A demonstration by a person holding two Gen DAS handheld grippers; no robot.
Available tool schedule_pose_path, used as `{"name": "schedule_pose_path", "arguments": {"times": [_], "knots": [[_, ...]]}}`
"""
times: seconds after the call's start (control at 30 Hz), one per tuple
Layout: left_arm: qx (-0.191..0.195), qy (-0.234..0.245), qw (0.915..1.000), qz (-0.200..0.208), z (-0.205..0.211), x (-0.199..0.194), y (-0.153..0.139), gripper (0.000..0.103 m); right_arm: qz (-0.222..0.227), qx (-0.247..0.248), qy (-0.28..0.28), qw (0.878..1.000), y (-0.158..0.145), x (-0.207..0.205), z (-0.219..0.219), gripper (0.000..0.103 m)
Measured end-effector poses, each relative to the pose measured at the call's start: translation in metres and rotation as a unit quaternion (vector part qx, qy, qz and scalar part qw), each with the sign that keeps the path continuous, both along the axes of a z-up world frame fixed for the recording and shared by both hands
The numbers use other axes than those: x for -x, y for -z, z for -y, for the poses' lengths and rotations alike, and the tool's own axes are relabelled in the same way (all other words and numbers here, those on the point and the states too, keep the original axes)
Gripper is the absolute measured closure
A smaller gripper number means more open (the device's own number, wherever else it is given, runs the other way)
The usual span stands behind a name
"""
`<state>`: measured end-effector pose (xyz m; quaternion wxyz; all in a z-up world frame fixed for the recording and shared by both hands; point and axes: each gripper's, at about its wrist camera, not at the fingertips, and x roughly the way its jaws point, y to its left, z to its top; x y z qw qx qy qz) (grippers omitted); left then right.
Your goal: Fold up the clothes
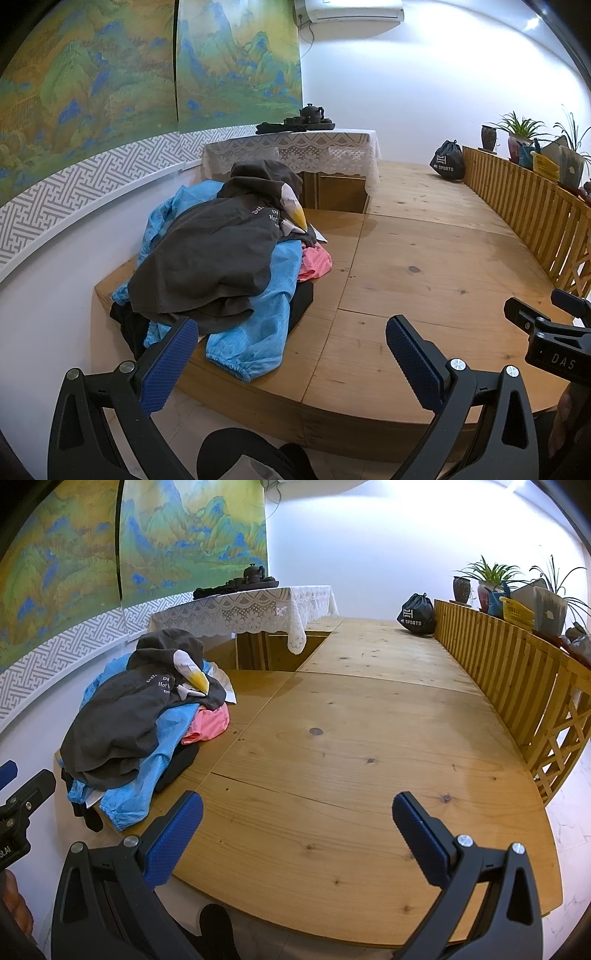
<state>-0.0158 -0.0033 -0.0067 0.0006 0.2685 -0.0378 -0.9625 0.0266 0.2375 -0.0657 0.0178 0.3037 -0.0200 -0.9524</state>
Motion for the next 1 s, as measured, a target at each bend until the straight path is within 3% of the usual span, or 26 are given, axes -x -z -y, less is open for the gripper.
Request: {"name": "schedule_pose_path", "arguments": {"times": [1.0], "knots": [[-0.007,-0.027,0.9993,0.024,0.024,0.040,0.021,0.000,0.002,-0.018,-0.016,1.000,0.013,0.039,0.024,0.000]]}}
